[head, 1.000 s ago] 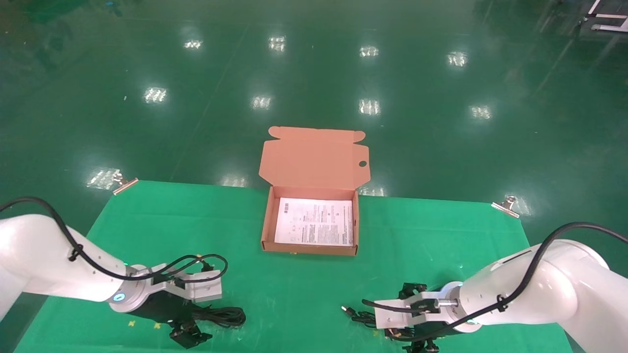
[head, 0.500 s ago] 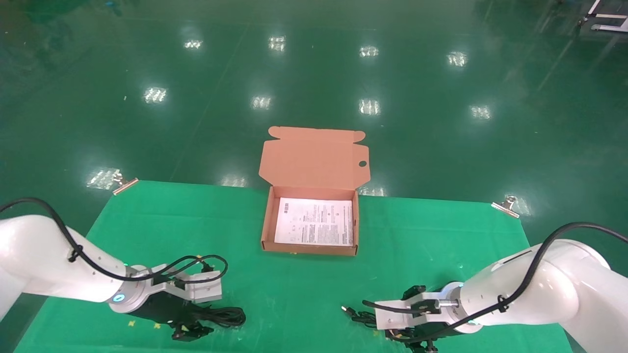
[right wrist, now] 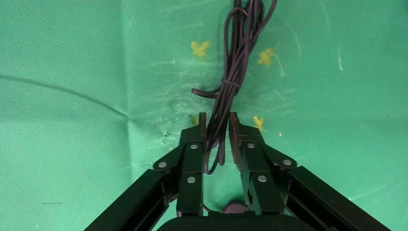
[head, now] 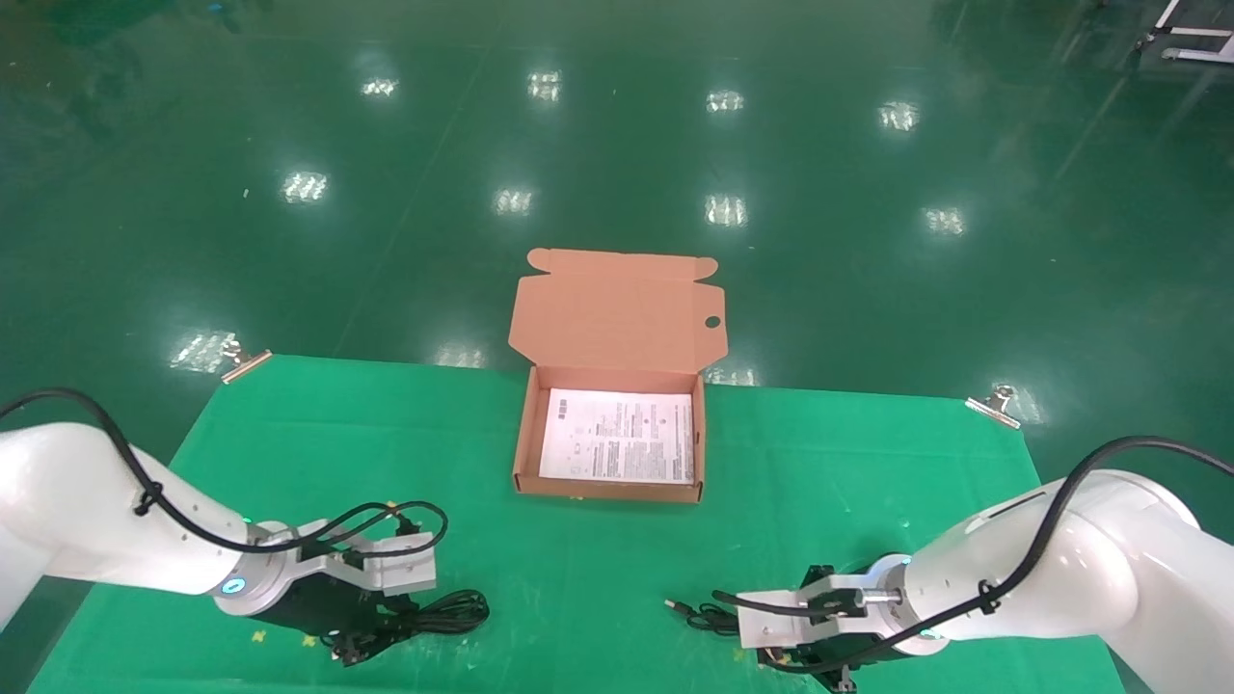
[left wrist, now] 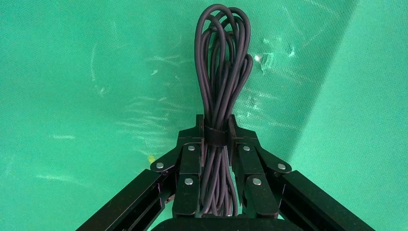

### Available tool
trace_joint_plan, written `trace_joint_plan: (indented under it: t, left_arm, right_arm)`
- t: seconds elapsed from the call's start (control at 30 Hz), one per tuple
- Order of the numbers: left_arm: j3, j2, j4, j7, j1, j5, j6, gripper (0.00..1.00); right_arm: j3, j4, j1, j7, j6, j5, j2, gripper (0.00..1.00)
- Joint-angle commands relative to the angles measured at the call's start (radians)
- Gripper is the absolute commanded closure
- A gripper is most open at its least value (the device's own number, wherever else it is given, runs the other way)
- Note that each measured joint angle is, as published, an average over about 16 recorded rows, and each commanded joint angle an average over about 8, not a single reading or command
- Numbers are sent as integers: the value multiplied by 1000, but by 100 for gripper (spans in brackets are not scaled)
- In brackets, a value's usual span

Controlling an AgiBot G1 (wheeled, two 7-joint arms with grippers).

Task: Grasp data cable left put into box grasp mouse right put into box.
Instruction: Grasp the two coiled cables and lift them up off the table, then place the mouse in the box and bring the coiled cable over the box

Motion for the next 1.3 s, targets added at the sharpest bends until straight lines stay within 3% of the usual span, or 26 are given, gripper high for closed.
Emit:
trace_joint_plan:
  t: [0.03, 0.4, 0.77, 1.0, 1.3]
  left_arm:
    - [0, 0, 0, 0, 0, 0, 0, 100]
    - [-3, -7, -10, 5, -6, -2, 0, 100]
    - [-44, -96, -233, -15, -58, -2, -31, 100]
    - [-61, -110, -425, -112, -84, 81, -115, 100]
    - [-74, -55, -503, -218, -151, 228, -213, 100]
  right_arm:
    - [0, 0, 0, 0, 0, 0, 0, 100]
    - [18, 14, 19, 16, 9, 6, 19, 100]
    - [116, 199, 180, 146, 33, -48, 129, 100]
    - [159, 175, 303, 132, 122, -91, 37, 100]
    - [186, -33, 406, -24, 262, -30, -136, 100]
